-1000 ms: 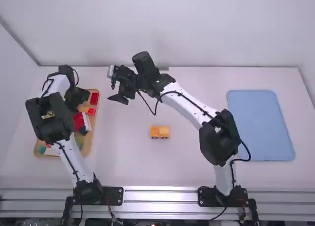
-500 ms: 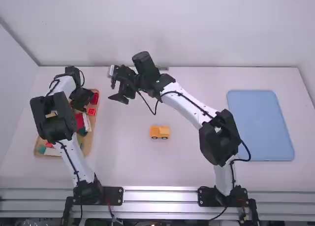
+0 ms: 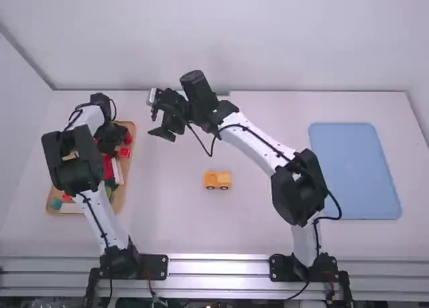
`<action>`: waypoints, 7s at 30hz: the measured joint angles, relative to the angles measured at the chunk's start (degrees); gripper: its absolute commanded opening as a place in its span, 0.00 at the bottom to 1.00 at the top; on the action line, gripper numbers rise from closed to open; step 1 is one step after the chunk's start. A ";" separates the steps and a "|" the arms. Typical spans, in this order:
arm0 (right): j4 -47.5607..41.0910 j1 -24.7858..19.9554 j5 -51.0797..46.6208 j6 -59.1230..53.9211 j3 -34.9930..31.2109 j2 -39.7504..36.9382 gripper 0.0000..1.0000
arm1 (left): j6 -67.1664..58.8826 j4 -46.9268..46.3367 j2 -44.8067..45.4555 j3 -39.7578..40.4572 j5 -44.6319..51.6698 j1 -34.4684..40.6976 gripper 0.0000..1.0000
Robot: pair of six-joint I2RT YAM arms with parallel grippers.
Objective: Assemble lego blocks to make yellow taxi
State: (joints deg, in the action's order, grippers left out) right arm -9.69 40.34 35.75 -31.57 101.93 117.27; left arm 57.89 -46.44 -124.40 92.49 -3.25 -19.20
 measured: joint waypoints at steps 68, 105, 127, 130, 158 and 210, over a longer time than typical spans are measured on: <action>-11.96 -13.14 24.59 4.90 0.00 0.00 0.99 | -9.51 20.24 35.36 -26.16 -3.52 -1.38 0.29; -9.99 -11.26 24.76 1.64 0.00 -0.02 0.99 | -0.63 14.27 20.11 -17.00 1.07 1.14 1.00; -9.81 -11.26 22.64 2.97 0.00 0.00 0.99 | 0.68 2.19 3.32 -0.57 -1.49 0.66 0.77; -9.75 -11.26 22.36 3.02 0.00 0.00 0.98 | 0.90 3.65 3.32 -1.88 -1.49 0.66 0.75; -9.99 -11.26 22.18 3.04 0.00 -0.02 0.99 | 2.97 15.28 3.34 -10.91 -3.28 0.57 0.40; 29.20 -18.80 -10.05 27.23 -47.84 -30.80 0.98 | -31.56 55.65 52.30 -47.89 15.76 26.08 0.09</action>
State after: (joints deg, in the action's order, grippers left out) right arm 19.51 21.54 25.69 -4.34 54.08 86.48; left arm 26.33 9.21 -72.10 44.60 12.51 6.87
